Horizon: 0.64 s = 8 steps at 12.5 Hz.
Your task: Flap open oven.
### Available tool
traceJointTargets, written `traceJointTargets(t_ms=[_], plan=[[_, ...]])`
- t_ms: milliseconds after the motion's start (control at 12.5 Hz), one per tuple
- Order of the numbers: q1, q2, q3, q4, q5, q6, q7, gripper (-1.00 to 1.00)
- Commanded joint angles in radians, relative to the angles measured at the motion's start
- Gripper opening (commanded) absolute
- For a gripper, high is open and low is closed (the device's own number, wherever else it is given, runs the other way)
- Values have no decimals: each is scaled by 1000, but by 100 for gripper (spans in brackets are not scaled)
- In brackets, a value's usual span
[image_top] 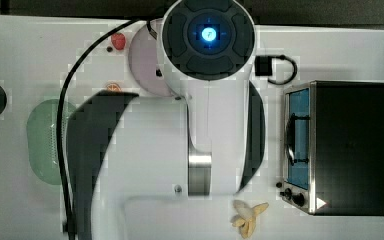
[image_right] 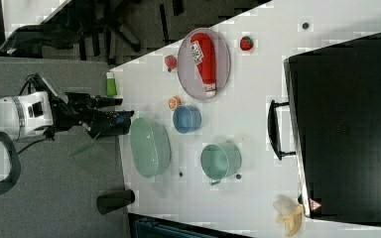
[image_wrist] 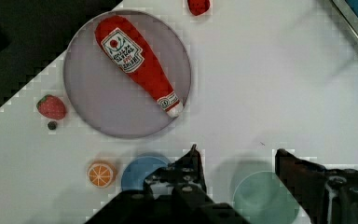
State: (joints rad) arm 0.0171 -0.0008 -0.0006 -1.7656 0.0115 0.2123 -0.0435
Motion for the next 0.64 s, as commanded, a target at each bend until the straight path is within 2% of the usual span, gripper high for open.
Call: traceJointTargets(t_ms=[80, 240, 480, 560, 640], plan=[[-37, -413, -64, -218, -18, -236, 167, 59], [-37, -413, -64, -218, -18, -236, 167, 100], [-37, -413, -64, -218, -18, -236, 167, 100], [-37, -413, -64, -218, -18, -236, 167, 89], [-37, -413, -64, -218, -18, -236, 167, 65]])
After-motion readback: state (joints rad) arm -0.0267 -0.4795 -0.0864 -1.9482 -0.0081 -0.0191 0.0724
